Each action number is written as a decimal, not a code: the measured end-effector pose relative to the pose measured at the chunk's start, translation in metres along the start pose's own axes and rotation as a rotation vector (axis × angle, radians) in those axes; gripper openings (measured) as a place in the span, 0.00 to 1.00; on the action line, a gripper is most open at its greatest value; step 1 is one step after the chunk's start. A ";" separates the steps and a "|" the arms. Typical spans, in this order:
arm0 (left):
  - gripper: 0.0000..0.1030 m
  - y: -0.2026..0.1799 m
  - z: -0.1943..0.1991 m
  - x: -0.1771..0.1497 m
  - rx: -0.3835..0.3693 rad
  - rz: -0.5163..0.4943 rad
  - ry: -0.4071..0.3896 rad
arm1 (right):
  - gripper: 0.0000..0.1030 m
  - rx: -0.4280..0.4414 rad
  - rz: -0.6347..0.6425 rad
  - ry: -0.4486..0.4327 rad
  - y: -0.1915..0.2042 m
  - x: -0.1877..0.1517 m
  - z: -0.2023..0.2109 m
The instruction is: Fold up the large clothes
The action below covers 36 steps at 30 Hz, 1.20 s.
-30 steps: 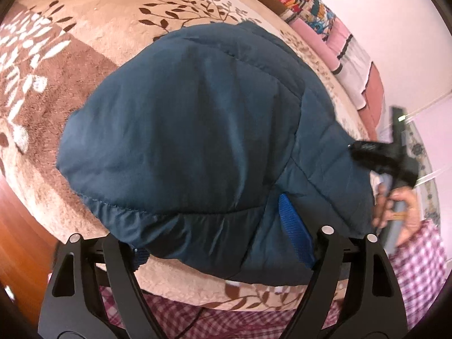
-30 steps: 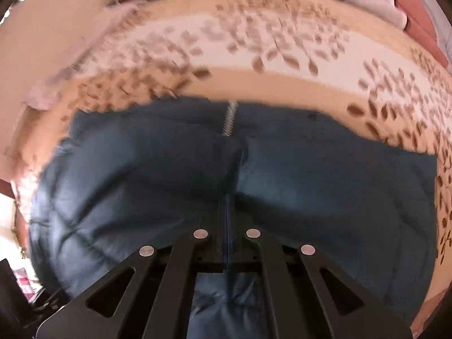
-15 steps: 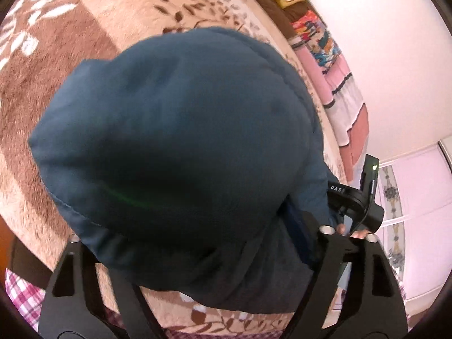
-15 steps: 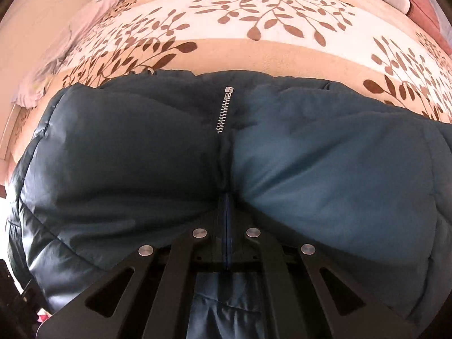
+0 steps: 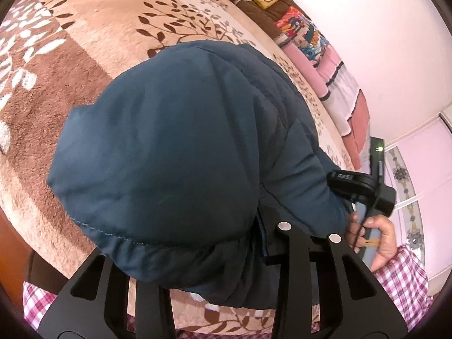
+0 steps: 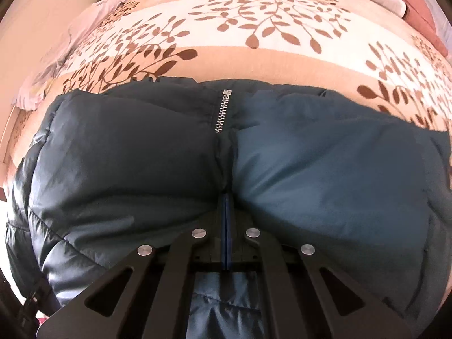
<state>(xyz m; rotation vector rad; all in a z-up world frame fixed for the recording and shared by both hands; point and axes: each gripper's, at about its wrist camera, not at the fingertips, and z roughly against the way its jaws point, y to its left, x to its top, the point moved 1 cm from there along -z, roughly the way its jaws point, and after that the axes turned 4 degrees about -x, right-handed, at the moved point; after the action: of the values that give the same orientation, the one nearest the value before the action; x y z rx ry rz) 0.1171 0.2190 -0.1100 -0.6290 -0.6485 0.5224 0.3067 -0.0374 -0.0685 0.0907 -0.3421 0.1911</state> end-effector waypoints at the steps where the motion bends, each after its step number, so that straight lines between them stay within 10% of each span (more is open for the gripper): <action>1: 0.34 0.000 0.000 0.000 0.002 0.001 0.000 | 0.01 -0.001 -0.003 -0.002 0.000 -0.001 0.004; 14: 0.34 -0.001 0.000 -0.001 0.012 0.000 -0.005 | 0.01 0.027 0.029 -0.094 0.001 -0.058 0.077; 36: 0.28 -0.017 0.015 0.002 -0.032 -0.077 -0.017 | 0.01 -0.071 0.091 0.023 0.006 -0.061 0.015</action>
<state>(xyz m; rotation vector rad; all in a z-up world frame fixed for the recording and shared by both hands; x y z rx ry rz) 0.1125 0.2141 -0.0881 -0.6275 -0.6958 0.4473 0.2443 -0.0437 -0.0753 0.0030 -0.3299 0.2700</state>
